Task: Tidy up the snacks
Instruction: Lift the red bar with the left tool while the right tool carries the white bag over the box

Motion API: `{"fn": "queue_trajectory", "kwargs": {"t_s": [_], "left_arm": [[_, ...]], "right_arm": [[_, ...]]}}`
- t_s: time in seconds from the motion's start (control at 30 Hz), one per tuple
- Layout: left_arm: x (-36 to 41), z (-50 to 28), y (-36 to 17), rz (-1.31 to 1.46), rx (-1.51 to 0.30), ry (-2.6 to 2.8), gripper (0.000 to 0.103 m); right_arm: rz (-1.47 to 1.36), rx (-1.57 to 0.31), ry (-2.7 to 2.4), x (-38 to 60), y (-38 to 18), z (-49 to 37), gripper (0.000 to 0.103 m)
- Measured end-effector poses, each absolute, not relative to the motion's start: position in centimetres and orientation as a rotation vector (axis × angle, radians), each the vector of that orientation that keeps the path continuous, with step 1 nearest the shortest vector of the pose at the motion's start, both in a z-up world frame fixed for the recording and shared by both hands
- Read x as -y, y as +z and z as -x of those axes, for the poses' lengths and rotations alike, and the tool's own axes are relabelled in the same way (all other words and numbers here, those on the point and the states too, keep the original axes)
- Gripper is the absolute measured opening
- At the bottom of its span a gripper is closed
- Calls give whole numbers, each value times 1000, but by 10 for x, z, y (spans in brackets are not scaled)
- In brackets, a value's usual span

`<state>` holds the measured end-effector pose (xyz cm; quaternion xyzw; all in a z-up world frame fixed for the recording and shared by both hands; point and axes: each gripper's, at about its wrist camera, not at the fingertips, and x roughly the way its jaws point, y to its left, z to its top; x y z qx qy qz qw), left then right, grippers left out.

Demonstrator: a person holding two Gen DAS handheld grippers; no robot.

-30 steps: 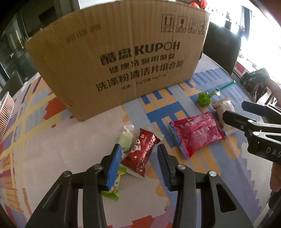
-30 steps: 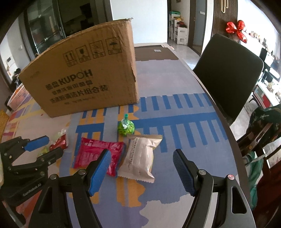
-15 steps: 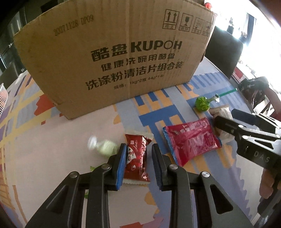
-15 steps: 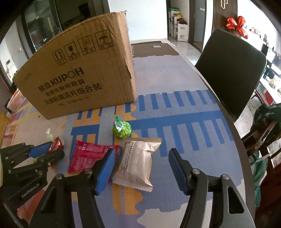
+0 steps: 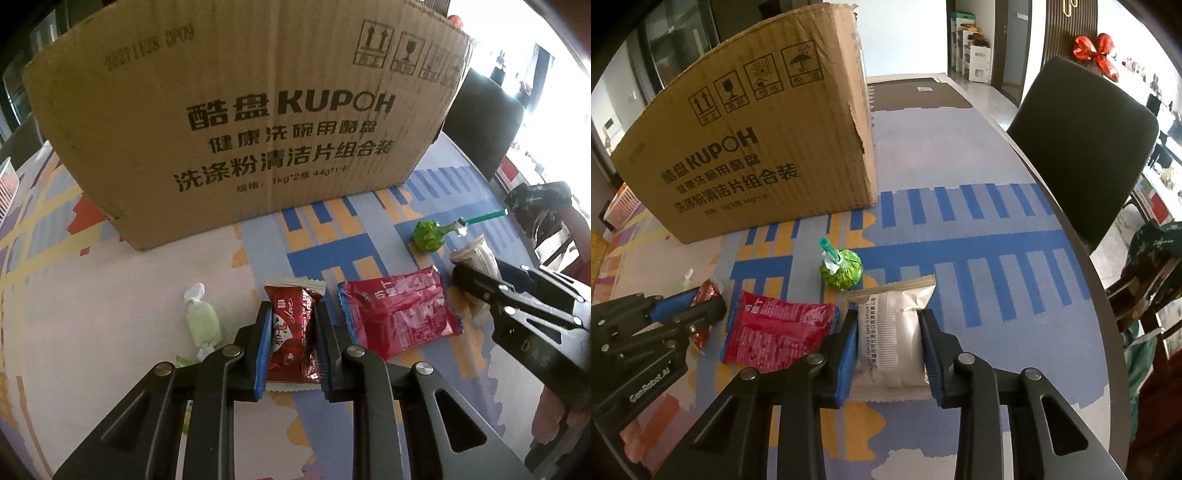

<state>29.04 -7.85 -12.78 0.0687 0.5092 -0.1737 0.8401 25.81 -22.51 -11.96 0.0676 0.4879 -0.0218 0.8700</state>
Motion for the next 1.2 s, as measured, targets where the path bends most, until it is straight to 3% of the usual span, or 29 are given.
{"fn": "queue_trajectory", "kwargs": {"t_s": [1.2], "left_arm": [[55,-233,14,-52,-768,-366,21]], "right_arm": [[-136,-734,109,197,7,-205,33]]}}
